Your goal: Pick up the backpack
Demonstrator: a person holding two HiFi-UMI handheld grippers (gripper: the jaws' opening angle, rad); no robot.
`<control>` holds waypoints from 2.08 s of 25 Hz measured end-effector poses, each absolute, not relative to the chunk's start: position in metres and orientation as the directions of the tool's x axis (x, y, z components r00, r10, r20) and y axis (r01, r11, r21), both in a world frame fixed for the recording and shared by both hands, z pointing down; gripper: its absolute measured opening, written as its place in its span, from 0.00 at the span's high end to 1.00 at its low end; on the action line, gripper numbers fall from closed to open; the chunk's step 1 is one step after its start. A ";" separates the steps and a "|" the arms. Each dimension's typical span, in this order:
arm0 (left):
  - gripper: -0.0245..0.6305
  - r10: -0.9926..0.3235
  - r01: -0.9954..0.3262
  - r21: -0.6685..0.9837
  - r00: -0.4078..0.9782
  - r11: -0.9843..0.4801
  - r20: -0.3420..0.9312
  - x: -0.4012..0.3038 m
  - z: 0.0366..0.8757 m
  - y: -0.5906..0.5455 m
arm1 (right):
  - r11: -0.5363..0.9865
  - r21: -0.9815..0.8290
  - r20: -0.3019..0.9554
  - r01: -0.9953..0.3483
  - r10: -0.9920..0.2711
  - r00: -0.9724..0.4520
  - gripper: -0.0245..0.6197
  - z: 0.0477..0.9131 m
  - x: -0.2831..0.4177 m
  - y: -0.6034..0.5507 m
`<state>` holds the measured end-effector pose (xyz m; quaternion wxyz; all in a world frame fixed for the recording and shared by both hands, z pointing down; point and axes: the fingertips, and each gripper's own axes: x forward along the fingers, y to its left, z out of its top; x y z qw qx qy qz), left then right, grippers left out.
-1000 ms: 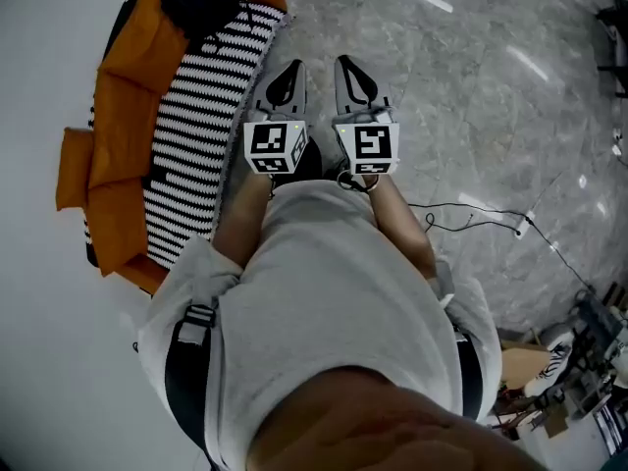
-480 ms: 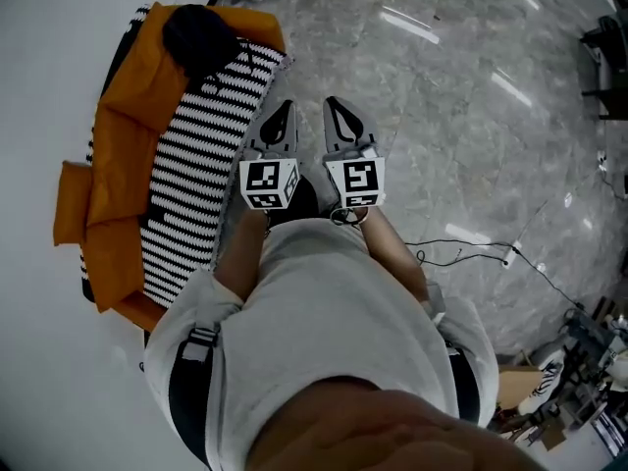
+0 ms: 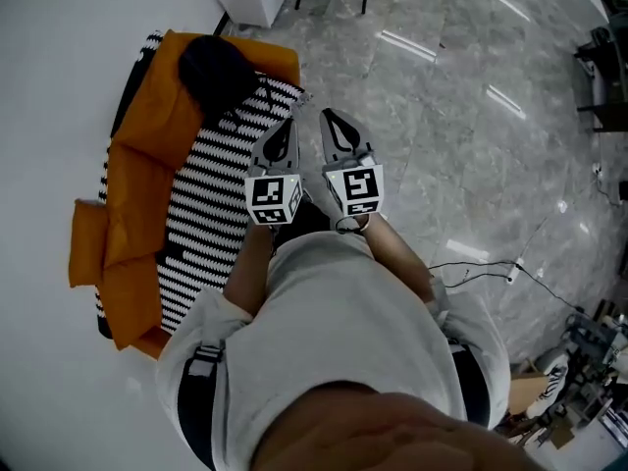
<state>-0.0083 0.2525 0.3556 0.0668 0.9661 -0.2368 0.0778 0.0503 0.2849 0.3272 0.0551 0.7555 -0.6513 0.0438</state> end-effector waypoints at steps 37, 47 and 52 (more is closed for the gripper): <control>0.94 -0.722 -0.793 0.152 0.602 -0.589 0.341 0.081 0.415 0.025 | 0.256 0.114 0.202 -0.960 -0.952 -0.230 0.90 0.358 0.159 0.024; 0.94 -0.797 -0.888 0.063 0.439 -0.456 0.415 0.023 0.443 -0.023 | 0.414 0.032 0.320 -0.910 -0.866 -0.383 0.90 0.410 0.114 -0.032; 0.94 -0.812 -0.913 0.010 0.369 -0.409 0.452 -0.026 0.470 -0.067 | 0.463 0.042 0.402 -0.885 -0.819 -0.410 0.90 0.441 0.082 -0.074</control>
